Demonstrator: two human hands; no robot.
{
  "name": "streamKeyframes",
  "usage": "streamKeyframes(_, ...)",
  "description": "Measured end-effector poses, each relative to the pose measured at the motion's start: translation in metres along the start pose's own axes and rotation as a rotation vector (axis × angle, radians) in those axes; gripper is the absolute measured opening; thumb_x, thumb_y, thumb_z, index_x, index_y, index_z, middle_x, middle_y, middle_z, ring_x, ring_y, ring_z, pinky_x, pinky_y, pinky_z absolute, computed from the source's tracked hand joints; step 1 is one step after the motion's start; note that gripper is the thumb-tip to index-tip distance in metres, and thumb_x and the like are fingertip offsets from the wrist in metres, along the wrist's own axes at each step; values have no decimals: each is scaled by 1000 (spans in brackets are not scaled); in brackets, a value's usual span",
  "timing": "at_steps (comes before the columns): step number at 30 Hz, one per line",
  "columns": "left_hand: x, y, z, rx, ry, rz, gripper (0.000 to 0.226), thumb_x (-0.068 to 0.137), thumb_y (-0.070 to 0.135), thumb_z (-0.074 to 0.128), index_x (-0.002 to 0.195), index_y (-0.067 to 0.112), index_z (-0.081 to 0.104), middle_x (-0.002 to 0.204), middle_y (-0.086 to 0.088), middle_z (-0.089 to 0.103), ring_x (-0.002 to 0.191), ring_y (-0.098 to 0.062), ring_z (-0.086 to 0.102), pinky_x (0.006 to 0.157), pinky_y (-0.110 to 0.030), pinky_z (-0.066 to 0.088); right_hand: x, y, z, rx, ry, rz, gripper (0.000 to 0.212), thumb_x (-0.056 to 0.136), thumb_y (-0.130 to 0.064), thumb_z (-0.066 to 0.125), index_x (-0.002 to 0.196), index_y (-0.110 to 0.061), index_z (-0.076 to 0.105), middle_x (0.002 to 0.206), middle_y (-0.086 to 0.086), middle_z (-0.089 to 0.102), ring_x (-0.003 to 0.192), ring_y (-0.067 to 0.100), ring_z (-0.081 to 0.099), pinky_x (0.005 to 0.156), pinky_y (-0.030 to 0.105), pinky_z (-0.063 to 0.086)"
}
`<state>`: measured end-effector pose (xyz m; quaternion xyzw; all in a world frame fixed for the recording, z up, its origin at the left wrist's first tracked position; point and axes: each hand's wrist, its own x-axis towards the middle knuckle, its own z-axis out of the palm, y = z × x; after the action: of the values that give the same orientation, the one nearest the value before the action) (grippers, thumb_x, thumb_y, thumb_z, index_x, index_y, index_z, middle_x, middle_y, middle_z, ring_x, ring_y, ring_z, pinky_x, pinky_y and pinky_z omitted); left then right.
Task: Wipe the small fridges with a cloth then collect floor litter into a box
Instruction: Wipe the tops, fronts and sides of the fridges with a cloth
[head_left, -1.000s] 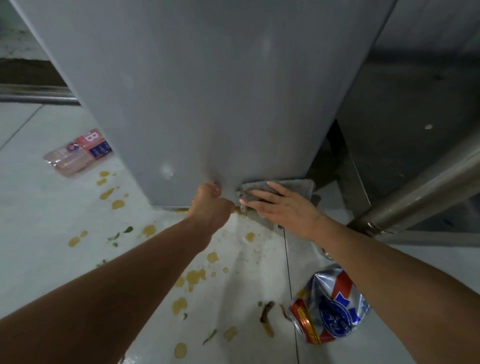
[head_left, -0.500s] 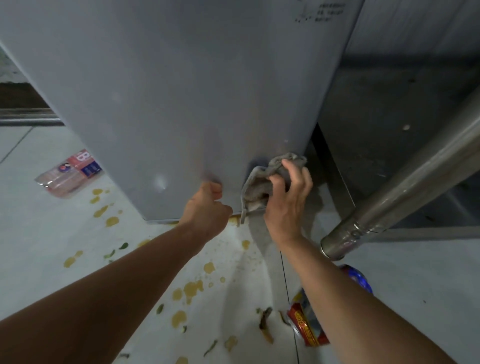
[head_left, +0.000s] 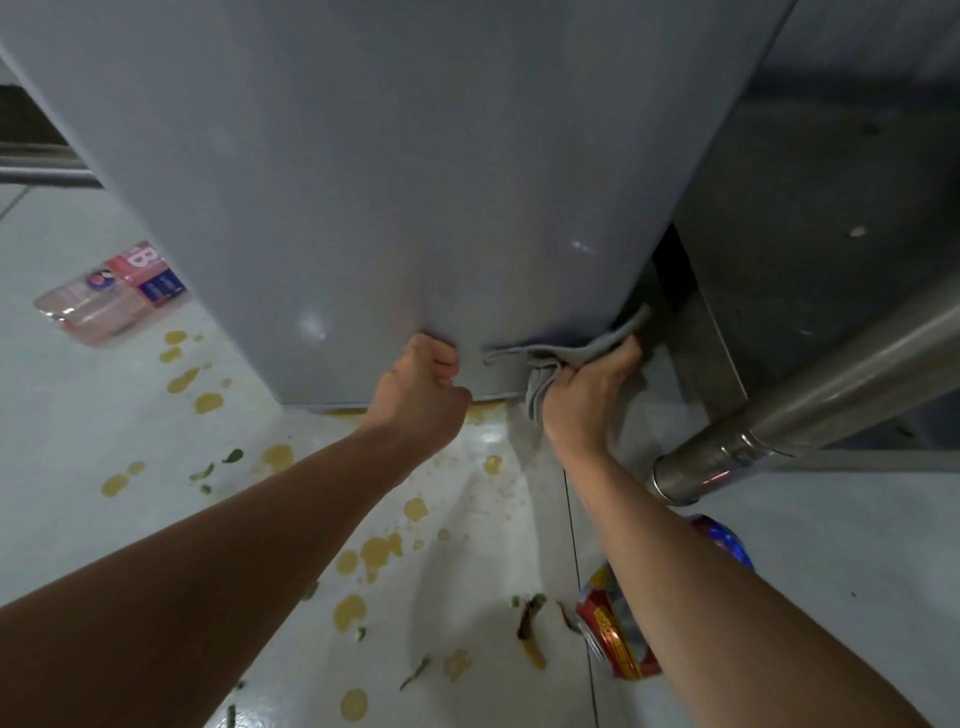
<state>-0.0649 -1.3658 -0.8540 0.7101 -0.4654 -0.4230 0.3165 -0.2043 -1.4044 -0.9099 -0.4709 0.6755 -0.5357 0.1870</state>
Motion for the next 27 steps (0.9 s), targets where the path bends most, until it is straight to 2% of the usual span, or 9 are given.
streamKeyframes(2, 0, -3, 0, -2, -1, -8, 35, 76, -3, 54, 107, 13, 56, 108, -7, 61, 103, -25, 59, 91, -40, 51, 1, 8, 4, -47, -44, 115, 53, 83, 10, 51, 132, 9, 29, 133, 30, 37, 114, 34, 45, 86, 9, 34)
streamKeyframes(6, -2, -15, -16, -1, 77, -89, 41, 77, 3, 57, 116, 18, 55, 114, -2, 59, 103, -21, 56, 77, -28, 45, 11, 8, 10, -131, -73, 312, 55, 85, 5, 54, 133, 7, 28, 137, 31, 30, 115, 35, 44, 84, 11, 28)
streamKeyframes(10, -5, -27, -42, -10, 183, -145, 40, 78, 8, 57, 115, 19, 49, 116, -2, 56, 103, -22, 51, 83, -30, 43, 18, 6, 22, -41, -53, 726, 57, 91, -8, 51, 142, 0, 26, 147, 23, 28, 129, 36, 39, 107, 36, 35)
streamKeyframes(12, -7, -31, -54, -27, 258, -164, 41, 78, 8, 56, 116, 16, 44, 117, -5, 53, 101, -25, 50, 82, -32, 43, 10, 4, 26, -6, -58, 738, 58, 86, -7, 57, 139, -1, 35, 144, 19, 39, 126, 33, 46, 105, 40, 40)
streamKeyframes(14, -7, -34, -64, -66, 322, -191, 45, 78, 6, 55, 119, 11, 37, 120, -10, 50, 101, -30, 51, 79, -34, 44, 3, 4, 28, 26, 16, 714, 62, 80, -3, 63, 137, -1, 38, 140, 17, 45, 120, 32, 52, 101, 39, 45)
streamKeyframes(17, -5, -41, -76, -134, 394, -223, 53, 78, 3, 51, 125, 10, 27, 129, -14, 44, 109, -33, 50, 76, -32, 42, 4, 3, 30, 57, 2, 777, 61, 85, -5, 58, 140, -2, 32, 140, 19, 44, 122, 32, 51, 102, 40, 44)
streamKeyframes(20, 2, -46, -89, -130, 404, -217, 72, 77, 1, 53, 138, 16, 18, 140, -14, 37, 116, -34, 47, 85, -31, 41, 6, 2, 30, -20, 48, 797, 65, 85, -6, 57, 141, 1, 25, 143, 22, 36, 126, 35, 45, 104, 40, 41)
streamKeyframes(24, 5, -50, -100, -56, 332, -200, 63, 77, 3, 56, 132, 17, 30, 125, -10, 51, 106, -33, 53, 91, -46, 50, 0, -4, 33, -68, 81, 830, 72, 84, -8, 60, 143, -1, 19, 146, 23, 27, 130, 36, 39, 104, 38, 36)
streamKeyframes(27, 5, -55, -101, -73, 335, -170, 61, 76, -1, 54, 130, 19, 32, 124, -7, 54, 107, -31, 55, 91, -46, 51, -3, -10, 36, -34, 119, 821, 73, 83, -5, 60, 143, 0, 17, 146, 22, 27, 129, 36, 39, 104, 37, 36)
